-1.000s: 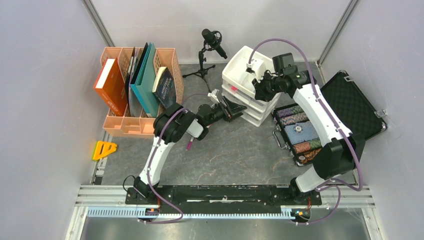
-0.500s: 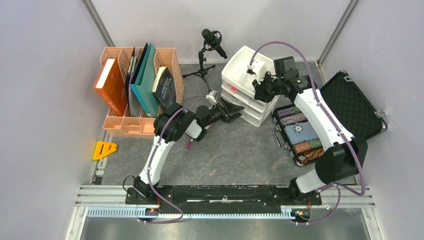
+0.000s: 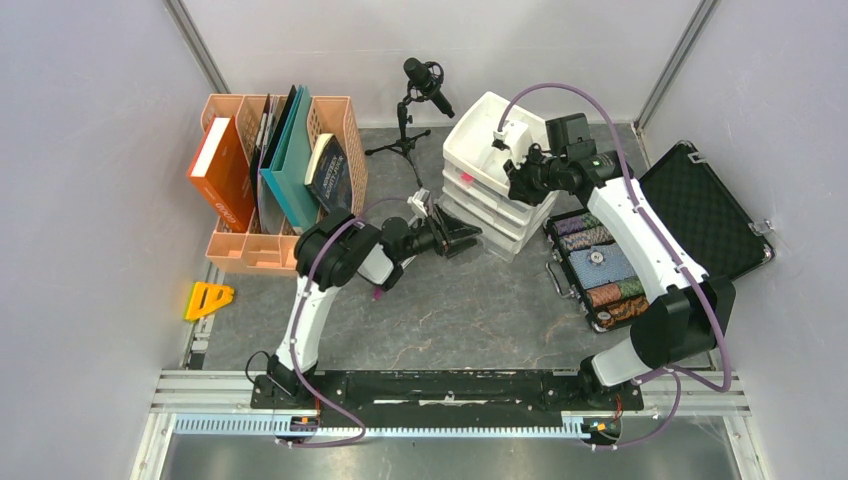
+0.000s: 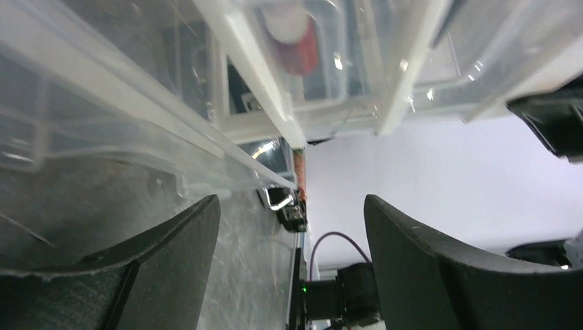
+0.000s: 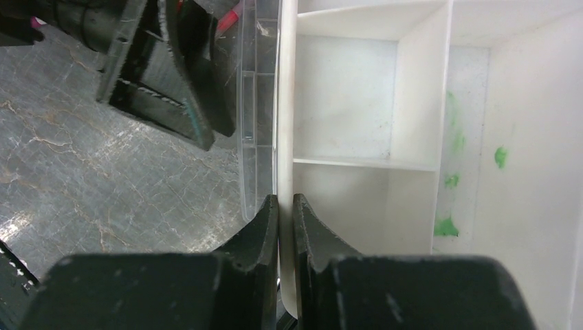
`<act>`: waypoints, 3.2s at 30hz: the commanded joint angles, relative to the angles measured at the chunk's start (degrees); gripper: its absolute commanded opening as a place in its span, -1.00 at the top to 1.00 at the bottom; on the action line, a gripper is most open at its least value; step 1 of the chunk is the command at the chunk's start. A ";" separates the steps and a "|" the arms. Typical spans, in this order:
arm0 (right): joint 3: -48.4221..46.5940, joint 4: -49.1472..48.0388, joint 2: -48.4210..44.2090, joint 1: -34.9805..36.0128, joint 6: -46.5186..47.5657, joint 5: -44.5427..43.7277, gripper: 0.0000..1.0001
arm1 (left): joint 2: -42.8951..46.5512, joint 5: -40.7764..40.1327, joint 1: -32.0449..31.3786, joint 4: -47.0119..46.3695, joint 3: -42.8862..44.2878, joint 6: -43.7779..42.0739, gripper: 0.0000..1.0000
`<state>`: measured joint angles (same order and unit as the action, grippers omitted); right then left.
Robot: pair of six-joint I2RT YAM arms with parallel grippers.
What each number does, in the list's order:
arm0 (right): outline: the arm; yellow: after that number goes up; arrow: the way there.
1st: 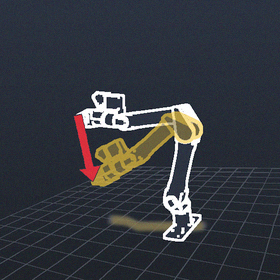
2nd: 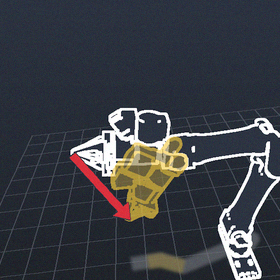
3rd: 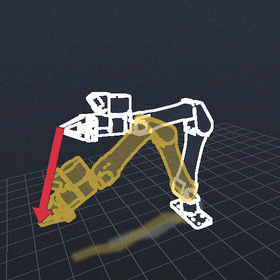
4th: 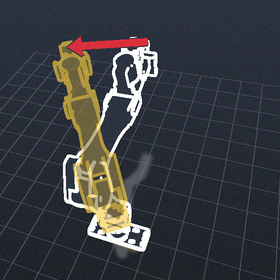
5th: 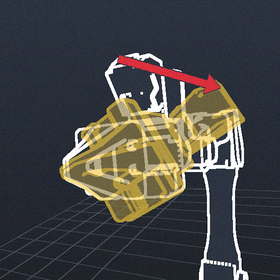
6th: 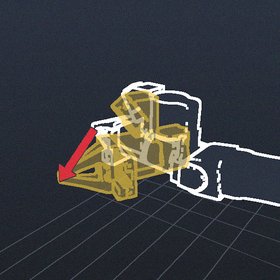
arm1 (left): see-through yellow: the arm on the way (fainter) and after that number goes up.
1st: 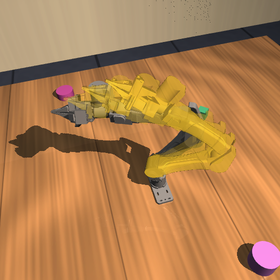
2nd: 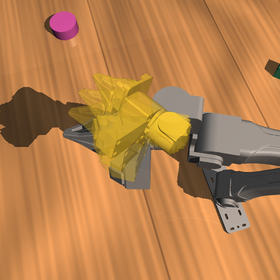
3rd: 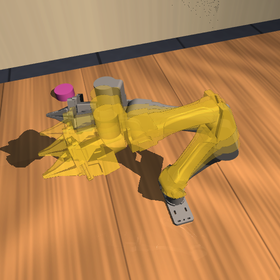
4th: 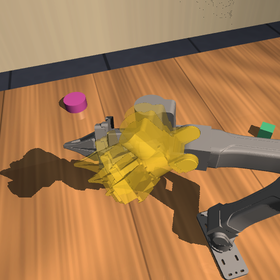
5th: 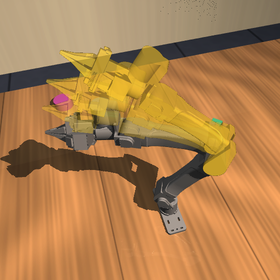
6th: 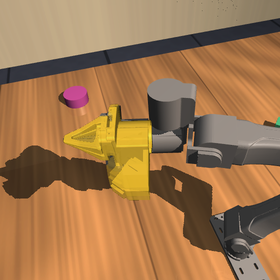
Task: Organize the desk
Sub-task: Open the drawer in the storage box.
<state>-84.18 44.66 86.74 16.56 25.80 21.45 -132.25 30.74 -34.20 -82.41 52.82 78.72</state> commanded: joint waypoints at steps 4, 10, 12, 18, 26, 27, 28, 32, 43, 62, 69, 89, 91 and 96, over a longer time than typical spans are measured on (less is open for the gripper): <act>-0.10 -0.94 0.53 -0.11 2.22 -6.49 1.00 | 10.35 3.25 0.60 -6.80 -7.71 -5.03 -0.63; -0.88 -1.01 0.60 -0.04 2.18 -7.46 1.00 | 13.77 3.75 0.62 -4.80 -13.02 -8.72 -0.68; -1.24 -0.69 0.75 -0.03 2.45 -7.62 1.00 | 14.40 3.23 0.62 -2.43 -12.84 -11.48 -0.77; -0.98 0.44 0.96 -0.03 3.04 -7.71 1.00 | 21.88 6.33 1.06 16.06 -8.11 -33.10 -0.78; -0.94 0.60 1.51 -0.08 3.84 -7.77 1.00 | 32.72 7.20 1.10 54.35 3.27 -68.57 -0.91; -0.98 0.60 1.59 -0.03 3.92 -7.78 1.00 | 32.44 8.18 1.15 59.86 5.64 -73.72 -0.93; -1.07 0.67 1.78 -0.03 4.01 -7.76 1.00 | 31.95 8.85 1.15 65.25 8.96 -80.29 -0.93; -1.33 0.69 2.05 -0.03 4.23 -7.39 1.00 | 30.56 8.90 1.06 78.83 15.92 -97.68 -0.94; -1.25 0.69 2.47 -0.15 4.49 -7.39 1.00 | 27.17 11.12 -0.13 98.54 25.28 -127.34 -0.89; -2.23 0.99 3.56 -0.22 4.29 -7.95 1.00 | 17.37 5.37 -4.18 106.76 32.84 -148.39 -0.81; -2.19 1.06 3.85 -0.23 4.08 -8.08 1.00 | 14.94 1.79 -6.60 107.32 33.95 -151.55 -0.86; -7.15 2.17 6.85 -1.52 5.31 -13.03 1.00 | 25.55 -2.36 -8.70 114.68 21.92 -156.78 -0.74; -7.40 2.09 7.10 -1.70 5.55 -13.48 1.00 | 26.28 -2.03 -8.87 113.39 21.17 -155.48 -0.77; -7.14 2.09 7.16 -1.75 5.50 -13.59 1.00 | 28.21 -1.54 -8.96 107.72 21.00 -146.16 -0.88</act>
<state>-90.70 47.68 91.94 16.49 28.82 16.80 -107.81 28.51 -42.65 28.34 73.76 -74.98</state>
